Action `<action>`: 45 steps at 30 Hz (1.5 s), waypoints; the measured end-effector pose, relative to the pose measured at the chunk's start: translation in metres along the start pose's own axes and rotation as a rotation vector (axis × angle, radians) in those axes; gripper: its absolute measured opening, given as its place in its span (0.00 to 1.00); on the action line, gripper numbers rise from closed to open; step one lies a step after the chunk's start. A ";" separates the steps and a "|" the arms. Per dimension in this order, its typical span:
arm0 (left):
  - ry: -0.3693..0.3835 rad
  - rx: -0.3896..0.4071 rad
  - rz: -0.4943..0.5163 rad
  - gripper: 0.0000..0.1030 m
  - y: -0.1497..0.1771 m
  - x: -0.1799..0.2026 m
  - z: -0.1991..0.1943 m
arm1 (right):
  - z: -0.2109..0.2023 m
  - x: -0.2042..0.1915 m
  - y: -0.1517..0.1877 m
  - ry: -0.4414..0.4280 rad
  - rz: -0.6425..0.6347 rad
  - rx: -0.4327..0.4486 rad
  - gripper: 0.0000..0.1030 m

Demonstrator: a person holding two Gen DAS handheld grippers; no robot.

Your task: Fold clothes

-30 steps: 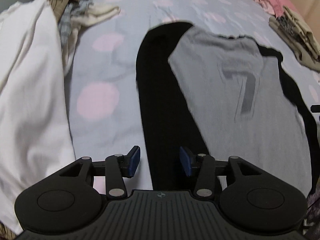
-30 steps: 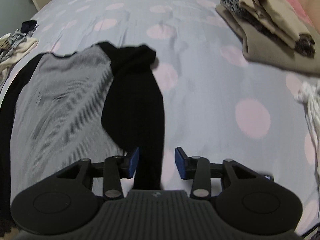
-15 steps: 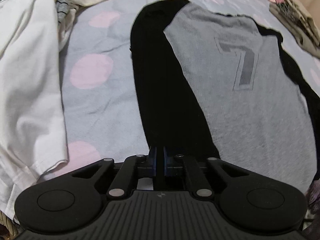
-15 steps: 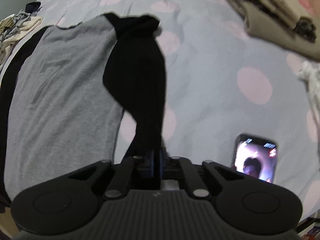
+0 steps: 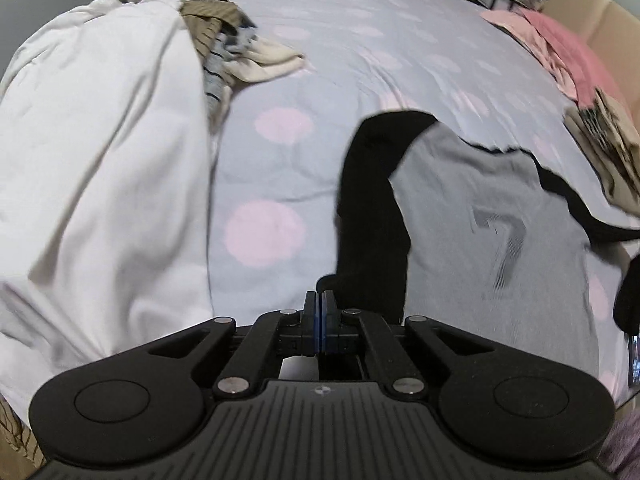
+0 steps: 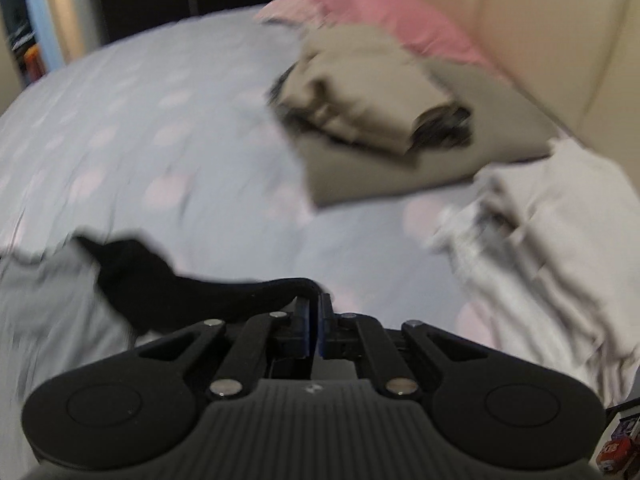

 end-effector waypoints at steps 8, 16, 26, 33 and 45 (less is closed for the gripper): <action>-0.136 0.088 -0.011 0.00 -0.045 -0.028 -0.004 | 0.030 0.014 -0.021 0.066 -0.025 -0.029 0.06; -0.297 0.127 -0.130 0.00 -0.072 -0.070 0.014 | 0.040 0.002 -0.007 0.050 -0.062 -0.054 0.24; -0.279 0.216 -0.007 0.23 -0.083 -0.030 0.011 | 0.033 -0.027 -0.007 -0.044 -0.124 0.001 0.35; -0.178 0.220 0.111 0.24 -0.097 0.026 0.026 | 0.045 -0.057 -0.018 -0.084 -0.176 -0.007 0.35; -0.045 0.227 0.280 0.30 -0.129 0.095 0.074 | 0.086 -0.085 -0.031 -0.188 -0.283 -0.098 0.36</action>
Point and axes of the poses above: each gripper's, at about its wrist camera, not at the fingertips, and z roughly the way its jaws point, x to its right, y to its underside, the point moved 3 cm from there along z, roughly the way its jaws point, and after that the axes turned 8 degrees about -y, right-handed, at the moved point
